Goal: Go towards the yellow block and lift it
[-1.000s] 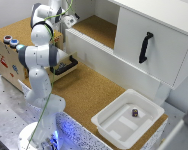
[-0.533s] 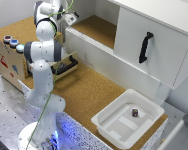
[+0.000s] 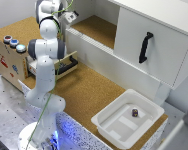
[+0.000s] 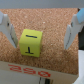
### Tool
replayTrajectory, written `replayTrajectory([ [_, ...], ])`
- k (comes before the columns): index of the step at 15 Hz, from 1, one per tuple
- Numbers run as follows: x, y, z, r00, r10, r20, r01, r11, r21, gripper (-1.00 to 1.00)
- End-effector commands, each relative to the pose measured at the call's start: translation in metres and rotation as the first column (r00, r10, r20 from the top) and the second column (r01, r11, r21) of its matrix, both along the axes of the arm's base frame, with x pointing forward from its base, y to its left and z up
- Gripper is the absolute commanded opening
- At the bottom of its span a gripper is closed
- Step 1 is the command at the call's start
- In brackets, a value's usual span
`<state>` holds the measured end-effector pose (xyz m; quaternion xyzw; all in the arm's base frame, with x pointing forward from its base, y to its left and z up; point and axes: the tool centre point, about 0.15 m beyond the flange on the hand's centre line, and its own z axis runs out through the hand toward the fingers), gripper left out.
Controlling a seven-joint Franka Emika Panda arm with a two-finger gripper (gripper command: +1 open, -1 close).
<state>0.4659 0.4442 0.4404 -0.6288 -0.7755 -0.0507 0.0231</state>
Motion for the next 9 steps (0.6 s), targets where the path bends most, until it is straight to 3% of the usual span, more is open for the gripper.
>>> replayTrajectory([
  [1, 0.006, 0.023, 0.005, 0.997, -0.016, -0.069, 0.001, 0.979, -0.204, -1.00],
  [5, -0.004, 0.021, 0.001, 0.996, -0.035, -0.085, 0.019, 0.983, -0.182, -1.00],
  [9, -0.011, 0.009, 0.015, 0.997, -0.053, -0.050, 0.044, 0.986, -0.163, -1.00],
])
